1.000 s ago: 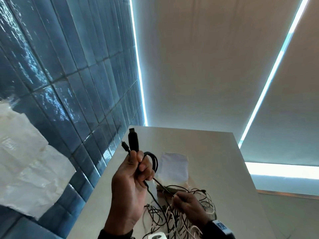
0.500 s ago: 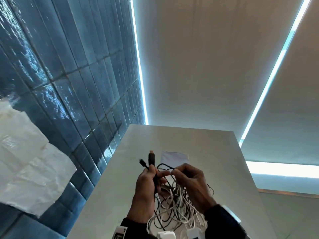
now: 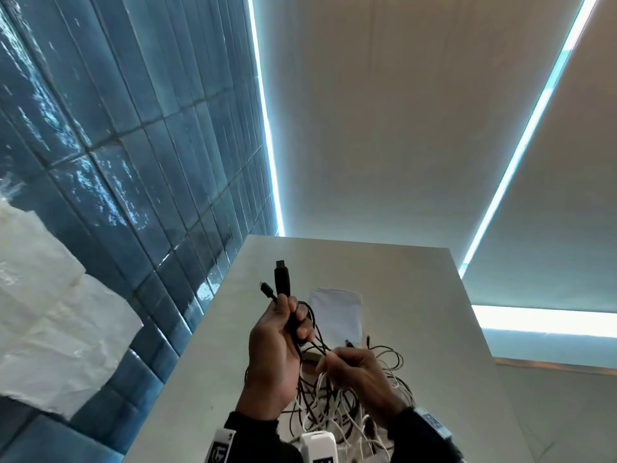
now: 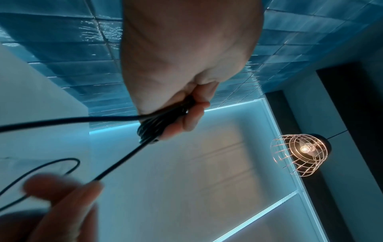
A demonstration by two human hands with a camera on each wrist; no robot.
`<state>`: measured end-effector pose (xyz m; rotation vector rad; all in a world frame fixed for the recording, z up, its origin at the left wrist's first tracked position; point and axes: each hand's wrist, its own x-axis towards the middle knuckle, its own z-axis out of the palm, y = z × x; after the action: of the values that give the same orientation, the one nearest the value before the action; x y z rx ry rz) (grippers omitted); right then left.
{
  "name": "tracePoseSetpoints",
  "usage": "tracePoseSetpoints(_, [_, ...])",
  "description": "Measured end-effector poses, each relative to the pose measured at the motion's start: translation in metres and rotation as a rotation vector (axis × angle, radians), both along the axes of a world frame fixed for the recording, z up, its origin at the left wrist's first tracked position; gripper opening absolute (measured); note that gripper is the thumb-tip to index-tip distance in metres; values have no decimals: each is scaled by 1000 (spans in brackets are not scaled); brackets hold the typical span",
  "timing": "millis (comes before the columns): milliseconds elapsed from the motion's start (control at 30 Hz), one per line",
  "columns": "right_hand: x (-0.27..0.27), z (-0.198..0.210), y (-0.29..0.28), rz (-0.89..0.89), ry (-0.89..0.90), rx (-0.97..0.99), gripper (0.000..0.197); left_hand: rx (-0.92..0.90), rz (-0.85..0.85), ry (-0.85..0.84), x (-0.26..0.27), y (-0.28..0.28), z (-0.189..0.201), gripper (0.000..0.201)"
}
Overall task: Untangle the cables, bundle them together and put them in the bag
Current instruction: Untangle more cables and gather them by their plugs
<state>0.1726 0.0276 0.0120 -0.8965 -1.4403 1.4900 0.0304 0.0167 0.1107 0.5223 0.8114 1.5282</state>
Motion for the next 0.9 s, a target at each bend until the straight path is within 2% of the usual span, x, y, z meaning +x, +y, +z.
tracePoseSetpoints(167, [1,-22,11,16,-74,15,33,56,29,78,-2,-5,7,23])
tracePoseSetpoints(367, [6,-40,21,9,-210,86,32,85,61,94,-9,-7,11,25])
tracePoseSetpoints(600, [1,-51,24,-26,-289,58,33,90,106,145,-11,-7,12,26])
tracePoseSetpoints(733, [3,-54,26,-90,-281,-11,34,97,131,146,-18,-6,12,27])
tracePoseSetpoints(900, [8,-31,36,-180,-212,-101,31,93,159,138,-24,-5,12,28])
